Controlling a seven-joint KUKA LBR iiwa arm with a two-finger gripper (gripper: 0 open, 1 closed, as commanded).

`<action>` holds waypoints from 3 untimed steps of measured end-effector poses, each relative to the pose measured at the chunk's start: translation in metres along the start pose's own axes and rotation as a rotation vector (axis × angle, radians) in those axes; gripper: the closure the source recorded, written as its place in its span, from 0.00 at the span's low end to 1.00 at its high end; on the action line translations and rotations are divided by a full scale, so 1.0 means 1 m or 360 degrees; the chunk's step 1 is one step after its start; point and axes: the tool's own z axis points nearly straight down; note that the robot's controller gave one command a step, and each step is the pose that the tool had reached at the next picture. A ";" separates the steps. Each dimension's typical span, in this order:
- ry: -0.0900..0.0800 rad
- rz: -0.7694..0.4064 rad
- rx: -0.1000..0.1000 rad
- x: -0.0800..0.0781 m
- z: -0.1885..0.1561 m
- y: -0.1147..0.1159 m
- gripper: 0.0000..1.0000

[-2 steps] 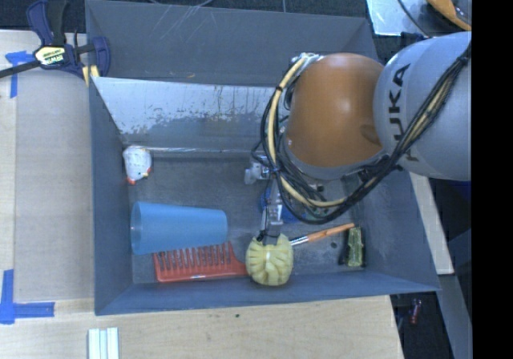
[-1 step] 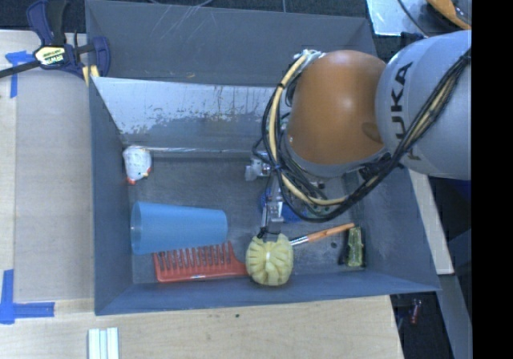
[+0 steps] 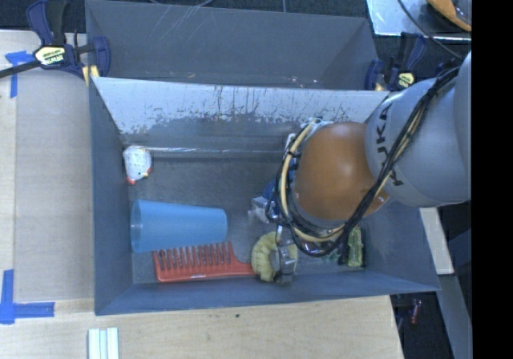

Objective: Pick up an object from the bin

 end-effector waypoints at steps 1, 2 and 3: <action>-0.0019 -0.0282 0.0000 -0.001 -0.002 -0.001 0.00; -0.0015 -0.0002 0.0000 -0.002 -0.001 -0.001 0.00; -0.0026 -0.0256 -0.0001 -0.003 -0.003 0.000 0.00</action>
Offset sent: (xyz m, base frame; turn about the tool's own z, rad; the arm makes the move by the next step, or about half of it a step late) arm -0.0001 -0.0009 -0.0012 -0.0014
